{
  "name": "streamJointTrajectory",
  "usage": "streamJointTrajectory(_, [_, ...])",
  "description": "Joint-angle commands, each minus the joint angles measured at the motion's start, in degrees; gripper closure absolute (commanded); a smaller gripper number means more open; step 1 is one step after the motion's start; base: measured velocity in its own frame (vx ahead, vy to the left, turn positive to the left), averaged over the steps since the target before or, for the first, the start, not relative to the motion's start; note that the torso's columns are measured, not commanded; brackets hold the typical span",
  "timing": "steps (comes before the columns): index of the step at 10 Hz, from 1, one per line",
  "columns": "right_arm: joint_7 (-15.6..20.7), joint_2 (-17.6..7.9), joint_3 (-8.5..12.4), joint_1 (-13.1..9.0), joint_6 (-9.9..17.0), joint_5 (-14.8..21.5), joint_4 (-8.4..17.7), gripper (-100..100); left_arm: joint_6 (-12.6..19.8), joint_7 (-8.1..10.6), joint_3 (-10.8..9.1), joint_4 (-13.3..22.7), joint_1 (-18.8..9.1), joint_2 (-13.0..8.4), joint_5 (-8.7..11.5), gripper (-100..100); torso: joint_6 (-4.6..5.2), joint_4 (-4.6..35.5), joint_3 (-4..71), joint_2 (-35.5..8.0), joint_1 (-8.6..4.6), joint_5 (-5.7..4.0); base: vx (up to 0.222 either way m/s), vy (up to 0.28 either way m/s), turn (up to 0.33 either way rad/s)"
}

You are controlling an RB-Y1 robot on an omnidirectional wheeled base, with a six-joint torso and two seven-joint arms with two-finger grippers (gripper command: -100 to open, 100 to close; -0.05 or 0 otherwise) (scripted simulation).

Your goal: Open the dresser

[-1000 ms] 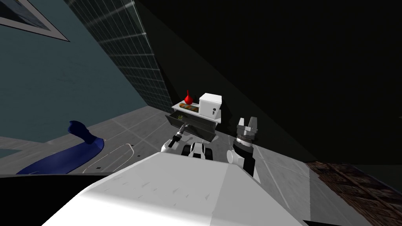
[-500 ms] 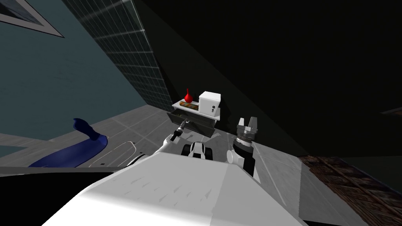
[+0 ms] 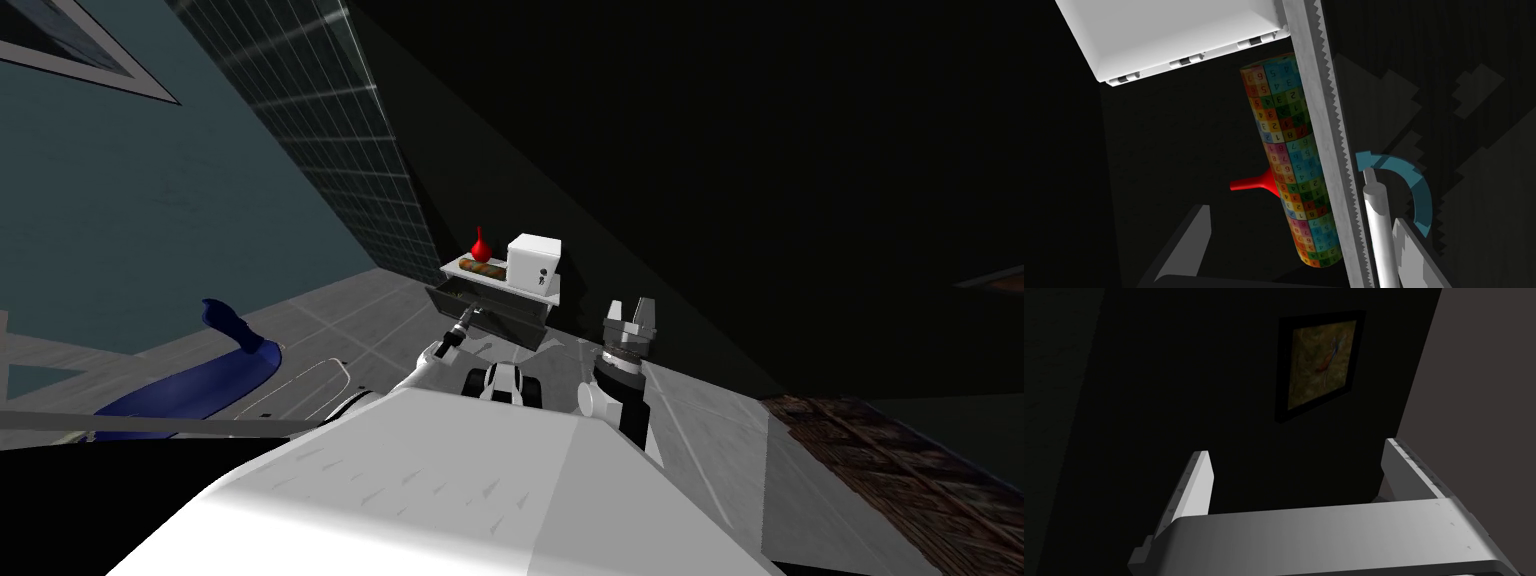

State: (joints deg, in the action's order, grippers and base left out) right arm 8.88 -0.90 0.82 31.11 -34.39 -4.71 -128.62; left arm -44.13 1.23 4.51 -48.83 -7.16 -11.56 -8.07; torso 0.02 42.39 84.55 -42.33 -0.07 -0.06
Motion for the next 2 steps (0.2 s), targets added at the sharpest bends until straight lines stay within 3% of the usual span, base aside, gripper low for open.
streamJointTrajectory(1, [0.0, 0.0, 0.0, 0.0, 0.0, 0.0, 0.0, 0, 0.03, 0.0, 0.0, 0.03, 0.04, 0.0, 0.0, 0, 0.0, -0.04, 0.0, 0.01, 0.03, 0.02, 0.0, 0.0, 0.0])
streamJointTrajectory(2, [0.0, 0.0, 0.0, 0.0, 0.0, 0.0, 0.0, 0, 0.05, 0.0, 0.0, 0.06, 0.06, -0.01, 0.0, 0, -0.01, -0.06, 0.01, 0.02, 0.05, 0.04, 0.0, 0.0, 0.0])
